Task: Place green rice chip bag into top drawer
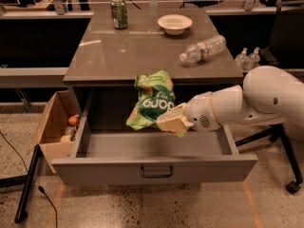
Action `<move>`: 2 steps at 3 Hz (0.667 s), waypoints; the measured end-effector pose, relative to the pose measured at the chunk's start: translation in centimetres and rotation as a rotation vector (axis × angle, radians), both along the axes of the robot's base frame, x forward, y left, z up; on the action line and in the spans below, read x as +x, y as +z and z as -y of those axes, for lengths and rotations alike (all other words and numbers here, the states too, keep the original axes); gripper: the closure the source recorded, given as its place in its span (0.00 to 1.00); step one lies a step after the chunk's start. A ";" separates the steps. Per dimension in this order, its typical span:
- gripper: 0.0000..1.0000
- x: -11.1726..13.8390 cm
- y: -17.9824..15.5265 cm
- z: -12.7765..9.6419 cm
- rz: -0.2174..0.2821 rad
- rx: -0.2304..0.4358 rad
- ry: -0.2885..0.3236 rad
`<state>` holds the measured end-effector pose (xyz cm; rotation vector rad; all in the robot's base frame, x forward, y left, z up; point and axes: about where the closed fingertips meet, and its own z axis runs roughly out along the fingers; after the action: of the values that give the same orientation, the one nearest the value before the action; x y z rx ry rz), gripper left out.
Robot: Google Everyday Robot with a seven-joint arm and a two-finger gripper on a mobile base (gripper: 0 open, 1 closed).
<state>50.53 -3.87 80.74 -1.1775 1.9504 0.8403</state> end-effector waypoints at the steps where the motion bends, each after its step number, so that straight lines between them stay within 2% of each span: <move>1: 1.00 -1.1 -0.8 0.0 -0.045 0.009 0.008; 2: 1.00 -1.9 -1.4 -0.6 -0.074 0.028 0.018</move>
Offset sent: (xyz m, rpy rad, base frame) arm -0.0286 0.0076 -0.0209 0.0511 0.1110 0.0207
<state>48.58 -3.31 79.36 -1.1642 1.9838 0.9297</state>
